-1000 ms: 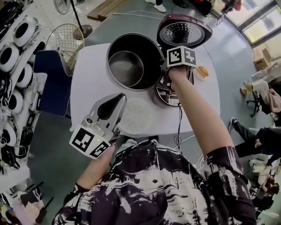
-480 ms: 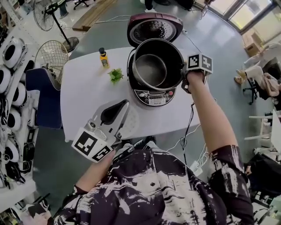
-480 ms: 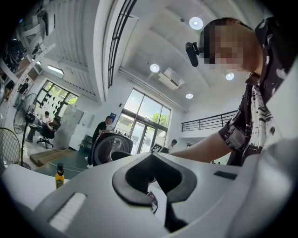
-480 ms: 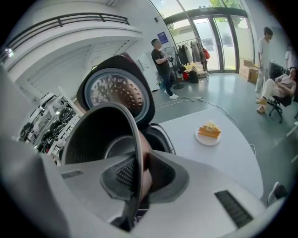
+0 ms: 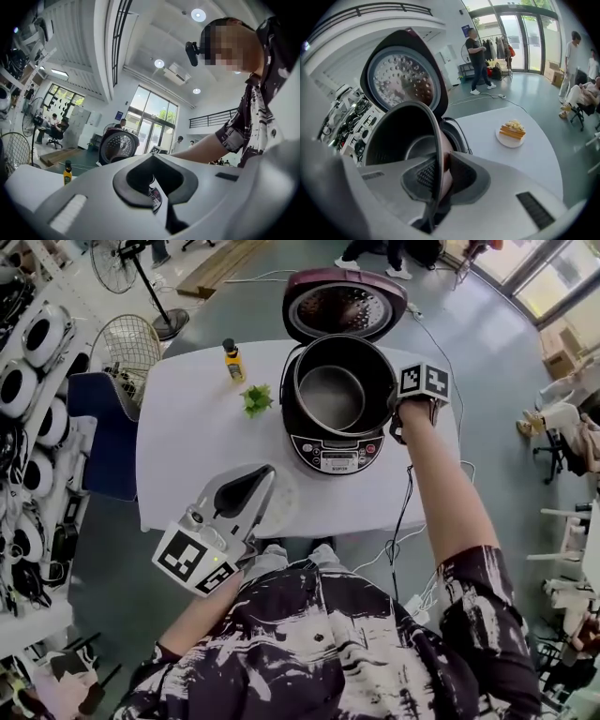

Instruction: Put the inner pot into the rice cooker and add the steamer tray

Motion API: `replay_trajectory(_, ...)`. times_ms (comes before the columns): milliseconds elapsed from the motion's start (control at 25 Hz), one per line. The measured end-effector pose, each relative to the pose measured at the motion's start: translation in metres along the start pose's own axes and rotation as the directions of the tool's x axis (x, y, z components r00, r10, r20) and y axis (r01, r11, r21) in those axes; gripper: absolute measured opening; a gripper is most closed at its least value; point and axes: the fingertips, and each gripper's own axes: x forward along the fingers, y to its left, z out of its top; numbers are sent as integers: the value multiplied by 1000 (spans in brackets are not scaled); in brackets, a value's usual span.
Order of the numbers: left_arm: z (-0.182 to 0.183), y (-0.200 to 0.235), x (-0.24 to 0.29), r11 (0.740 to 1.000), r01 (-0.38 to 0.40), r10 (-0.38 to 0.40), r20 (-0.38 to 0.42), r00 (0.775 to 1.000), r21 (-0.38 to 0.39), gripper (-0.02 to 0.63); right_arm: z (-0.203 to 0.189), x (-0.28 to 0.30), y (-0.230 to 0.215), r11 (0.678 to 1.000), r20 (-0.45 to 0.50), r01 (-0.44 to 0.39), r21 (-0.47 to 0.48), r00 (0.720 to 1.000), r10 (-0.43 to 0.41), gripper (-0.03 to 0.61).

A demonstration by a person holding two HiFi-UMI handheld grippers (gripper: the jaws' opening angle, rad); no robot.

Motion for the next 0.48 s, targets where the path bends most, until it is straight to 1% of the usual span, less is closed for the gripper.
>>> replay_trajectory(160, -3, 3, -3, 1000, -23, 23, 0, 1000, -3, 5, -3, 19, 1, 997, -30, 52, -59, 998, -54, 20)
replay_trajectory(480, -8, 14, -21, 997, -80, 80, 9, 997, -20, 5, -9, 36, -3, 979, -35, 155, -135, 986, -161, 20)
